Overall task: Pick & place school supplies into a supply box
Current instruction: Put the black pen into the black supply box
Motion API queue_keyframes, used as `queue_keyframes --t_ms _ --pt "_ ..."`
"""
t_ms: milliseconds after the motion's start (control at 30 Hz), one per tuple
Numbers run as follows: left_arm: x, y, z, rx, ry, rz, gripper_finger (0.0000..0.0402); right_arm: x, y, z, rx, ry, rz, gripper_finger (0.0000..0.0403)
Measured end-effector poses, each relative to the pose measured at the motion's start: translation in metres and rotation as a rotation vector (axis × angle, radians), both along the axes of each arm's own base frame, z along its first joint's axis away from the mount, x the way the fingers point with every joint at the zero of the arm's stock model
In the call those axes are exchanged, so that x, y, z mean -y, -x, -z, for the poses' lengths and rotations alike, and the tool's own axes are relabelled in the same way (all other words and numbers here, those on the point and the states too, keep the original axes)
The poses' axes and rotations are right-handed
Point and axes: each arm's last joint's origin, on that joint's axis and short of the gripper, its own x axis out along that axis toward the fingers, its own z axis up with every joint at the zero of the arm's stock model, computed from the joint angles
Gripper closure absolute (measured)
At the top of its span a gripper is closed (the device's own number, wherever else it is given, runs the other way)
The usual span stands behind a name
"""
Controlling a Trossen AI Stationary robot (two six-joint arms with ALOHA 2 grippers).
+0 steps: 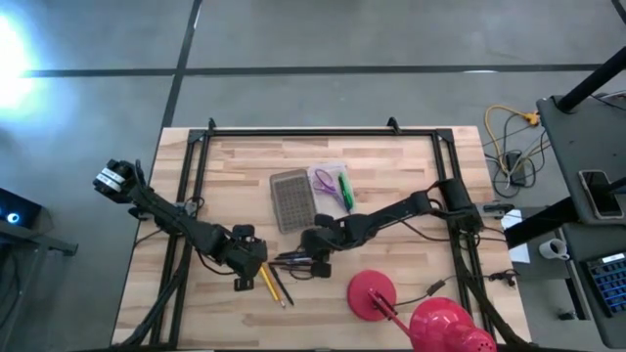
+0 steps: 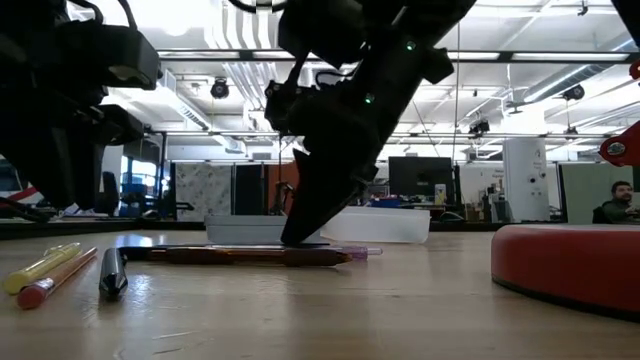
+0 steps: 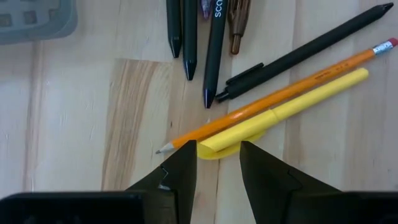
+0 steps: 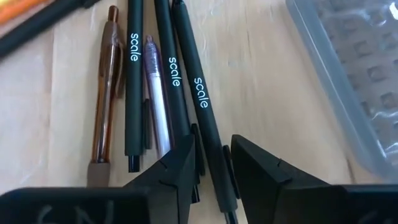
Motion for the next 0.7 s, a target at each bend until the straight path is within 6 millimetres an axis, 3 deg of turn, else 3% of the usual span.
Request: queue_keyframes --t_ms 300,700 --pt "0.000 0.000 0.000 0.003 0.002 0.000 0.0295 0.001 -0.005 -0.013 0.024 -0.015 -0.027 0.0305" --pt "0.000 -0.001 0.000 0.006 0.003 -0.001 0.0295 0.005 -0.005 0.005 -0.025 0.007 -0.012 0.0282"
